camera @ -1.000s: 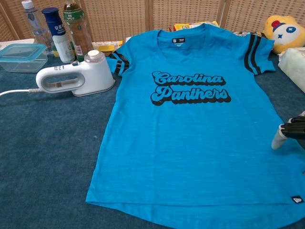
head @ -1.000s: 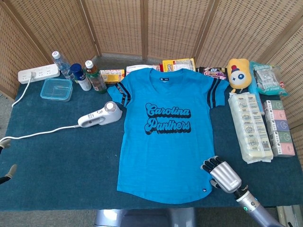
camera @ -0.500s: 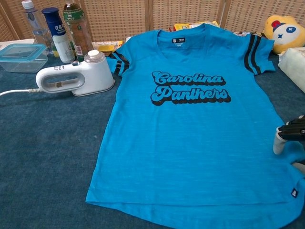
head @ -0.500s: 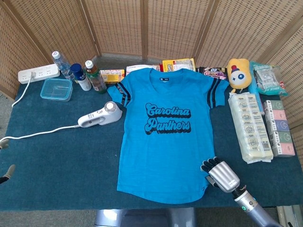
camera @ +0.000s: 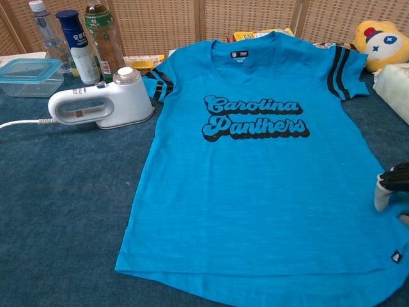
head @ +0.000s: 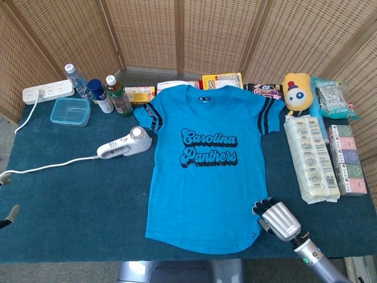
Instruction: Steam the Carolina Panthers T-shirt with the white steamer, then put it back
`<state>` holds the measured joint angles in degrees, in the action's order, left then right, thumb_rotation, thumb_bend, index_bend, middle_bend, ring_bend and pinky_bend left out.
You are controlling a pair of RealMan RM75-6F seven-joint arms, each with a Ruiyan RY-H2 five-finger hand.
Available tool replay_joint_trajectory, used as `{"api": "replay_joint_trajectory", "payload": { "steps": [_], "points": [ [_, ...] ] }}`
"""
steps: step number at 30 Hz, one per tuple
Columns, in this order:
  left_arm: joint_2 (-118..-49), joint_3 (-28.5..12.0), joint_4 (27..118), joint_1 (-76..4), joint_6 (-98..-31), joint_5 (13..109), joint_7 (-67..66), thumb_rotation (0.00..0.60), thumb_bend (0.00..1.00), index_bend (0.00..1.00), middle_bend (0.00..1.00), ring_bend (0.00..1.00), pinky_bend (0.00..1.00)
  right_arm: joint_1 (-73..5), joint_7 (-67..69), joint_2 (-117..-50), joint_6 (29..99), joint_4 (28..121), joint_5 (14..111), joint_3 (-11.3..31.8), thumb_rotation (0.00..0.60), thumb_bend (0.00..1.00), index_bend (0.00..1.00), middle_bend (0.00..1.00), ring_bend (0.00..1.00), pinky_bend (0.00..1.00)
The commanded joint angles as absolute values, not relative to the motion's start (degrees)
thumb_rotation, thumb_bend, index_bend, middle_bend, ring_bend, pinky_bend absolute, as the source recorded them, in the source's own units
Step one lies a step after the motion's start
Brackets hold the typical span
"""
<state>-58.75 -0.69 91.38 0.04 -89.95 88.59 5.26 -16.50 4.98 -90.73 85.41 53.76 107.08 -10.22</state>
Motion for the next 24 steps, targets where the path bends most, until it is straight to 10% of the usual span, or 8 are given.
{"api": "replay_joint_trajectory", "payload": {
  "steps": [1, 24],
  "points": [
    [-58.7, -0.7, 91.4, 0.0, -89.9, 88.7, 5.4, 0.454, 0.34, 0.13, 0.28, 0.21, 0.25, -16.5, 5.0, -90.8, 85.5, 53.7, 107.1, -10.3, 0.6, 0.51, 0.48, 0.45, 0.43, 0.48],
    [-58.6, -0.9, 91.2, -0.1, -90.2, 88.8, 5.7, 0.456, 0.34, 0.13, 0.28, 0.21, 0.25, -16.8, 5.3, -90.7, 86.3, 54.7, 107.5, -10.4, 0.6, 0.52, 0.68, 0.55, 0.55, 0.58]
  ]
}}
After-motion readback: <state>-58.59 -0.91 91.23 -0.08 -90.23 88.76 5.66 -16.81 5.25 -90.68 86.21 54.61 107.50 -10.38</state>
